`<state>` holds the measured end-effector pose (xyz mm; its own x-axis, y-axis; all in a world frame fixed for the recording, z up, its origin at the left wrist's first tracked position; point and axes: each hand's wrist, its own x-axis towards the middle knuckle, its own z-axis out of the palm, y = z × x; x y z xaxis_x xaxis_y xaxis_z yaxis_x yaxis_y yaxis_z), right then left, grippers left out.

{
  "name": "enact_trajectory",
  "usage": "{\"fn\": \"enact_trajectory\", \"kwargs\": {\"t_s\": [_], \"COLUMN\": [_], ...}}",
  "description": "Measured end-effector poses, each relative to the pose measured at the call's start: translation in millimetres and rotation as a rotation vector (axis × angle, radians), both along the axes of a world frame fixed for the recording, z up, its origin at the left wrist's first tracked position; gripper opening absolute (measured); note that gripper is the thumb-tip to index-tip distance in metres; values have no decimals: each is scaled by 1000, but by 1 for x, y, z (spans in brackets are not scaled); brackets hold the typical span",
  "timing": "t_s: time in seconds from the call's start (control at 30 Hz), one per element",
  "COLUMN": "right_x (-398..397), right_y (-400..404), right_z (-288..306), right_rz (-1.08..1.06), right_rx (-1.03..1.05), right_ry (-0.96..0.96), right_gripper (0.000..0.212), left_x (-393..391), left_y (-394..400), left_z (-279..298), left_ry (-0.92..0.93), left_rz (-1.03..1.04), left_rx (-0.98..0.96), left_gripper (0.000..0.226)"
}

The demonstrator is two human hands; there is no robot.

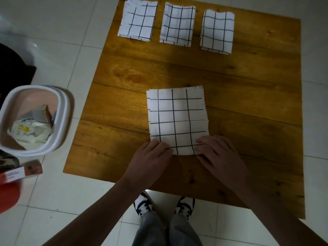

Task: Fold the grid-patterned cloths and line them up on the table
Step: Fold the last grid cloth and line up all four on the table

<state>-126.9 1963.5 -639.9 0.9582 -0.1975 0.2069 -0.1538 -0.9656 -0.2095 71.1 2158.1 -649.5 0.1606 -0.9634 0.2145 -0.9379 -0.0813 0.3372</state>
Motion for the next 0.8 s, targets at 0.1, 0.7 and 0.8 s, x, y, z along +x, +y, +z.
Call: {"fn": "enact_trajectory", "kwargs": {"t_s": [0.1, 0.7, 0.8], "right_x": [2, -10, -7], "right_y": [1, -11, -16], "right_z": [0, 14, 16], "right_rz": [-9, -176, -199], "right_rx": [-33, 534, 544], "right_ry": [-37, 90, 83], "right_gripper": [18, 61, 40], "left_x": [-2, 27, 30], "left_y": [2, 17, 18], "left_z": [3, 21, 22], "left_ry": [79, 195, 215], "left_rz": [7, -48, -42], "left_rx": [-16, -21, -12], "left_gripper": [24, 30, 30]}}
